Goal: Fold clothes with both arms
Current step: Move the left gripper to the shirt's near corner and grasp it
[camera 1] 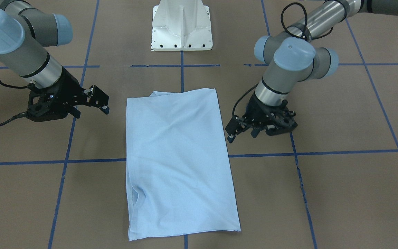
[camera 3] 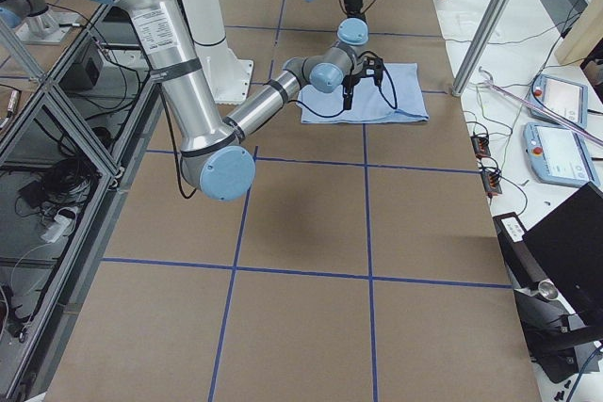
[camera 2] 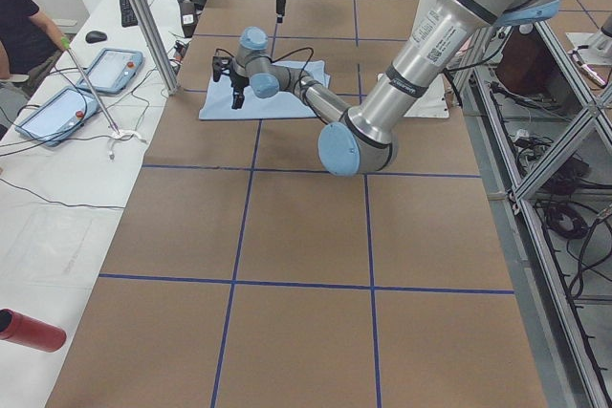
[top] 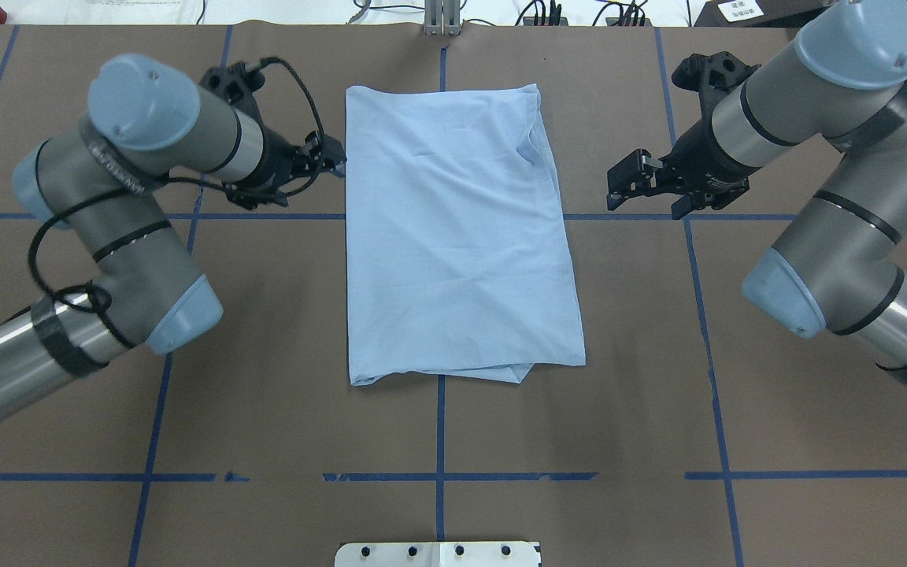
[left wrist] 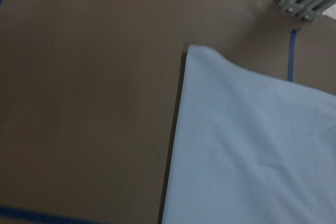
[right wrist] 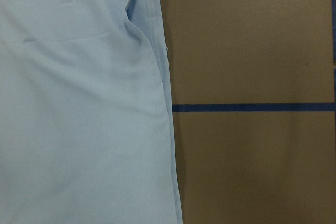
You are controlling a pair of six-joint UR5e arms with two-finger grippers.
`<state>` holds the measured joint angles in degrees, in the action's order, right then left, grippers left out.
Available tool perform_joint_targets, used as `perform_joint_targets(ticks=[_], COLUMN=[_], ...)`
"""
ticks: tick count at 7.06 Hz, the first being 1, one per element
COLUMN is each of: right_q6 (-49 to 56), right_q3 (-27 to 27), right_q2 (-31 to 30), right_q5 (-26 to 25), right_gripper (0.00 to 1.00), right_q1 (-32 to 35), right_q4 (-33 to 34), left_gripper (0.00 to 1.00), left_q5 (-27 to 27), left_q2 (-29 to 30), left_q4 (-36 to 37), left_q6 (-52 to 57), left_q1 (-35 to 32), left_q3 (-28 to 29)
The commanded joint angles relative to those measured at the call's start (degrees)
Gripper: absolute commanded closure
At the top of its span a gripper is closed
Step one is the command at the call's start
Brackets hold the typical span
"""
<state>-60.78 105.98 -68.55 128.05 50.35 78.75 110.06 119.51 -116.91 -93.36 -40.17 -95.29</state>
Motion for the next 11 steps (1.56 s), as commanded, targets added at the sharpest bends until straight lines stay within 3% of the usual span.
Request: perform_joint_targets(ticks=[1,2,3,7,8,10,11], right_q6=[-1.53,-1.53,-1.53,-1.44,-1.44,-1.36,-1.36], right_q3=[2.3,2.3,2.3,1.86,1.95,1.95,1.95], right_q2=[-1.68,-1.77,-2.03,-1.86,-1.85,-1.94,-1.94], right_q5=[-0.08,-0.17,-0.17,-0.26,-0.26,-0.26,-0.26], right_gripper=[0.0,0.0,0.0,0.0,0.0,0.0,0.0], right_q1=[-0.78,-0.87,-0.87,-0.95,-0.95,-0.95,-0.95], right_q4=[0.0,0.0,0.0,0.0,0.0,0.0,0.0], left_gripper=[0.0,0.02,0.02,0.09,0.16,0.52,0.59], left_q5=[-9.27,-13.77,-14.42,-15.57,-15.49,-15.4,-15.4], left_q2=[-5.51,-4.99,-3.25,-2.53,-2.35,0.18,1.15], left_q4=[0.8,3.94,8.23,8.71,8.72,12.47,14.41], left_q6=[-22.83,-26.83,-27.39,-26.26,-26.25,-26.25,-26.34], left_q1=[15.04,20.34,20.83,20.83,20.83,20.75,20.75], left_q3=[-8.25,-7.9,-7.11,-3.51,-3.76,-4.99,-5.61])
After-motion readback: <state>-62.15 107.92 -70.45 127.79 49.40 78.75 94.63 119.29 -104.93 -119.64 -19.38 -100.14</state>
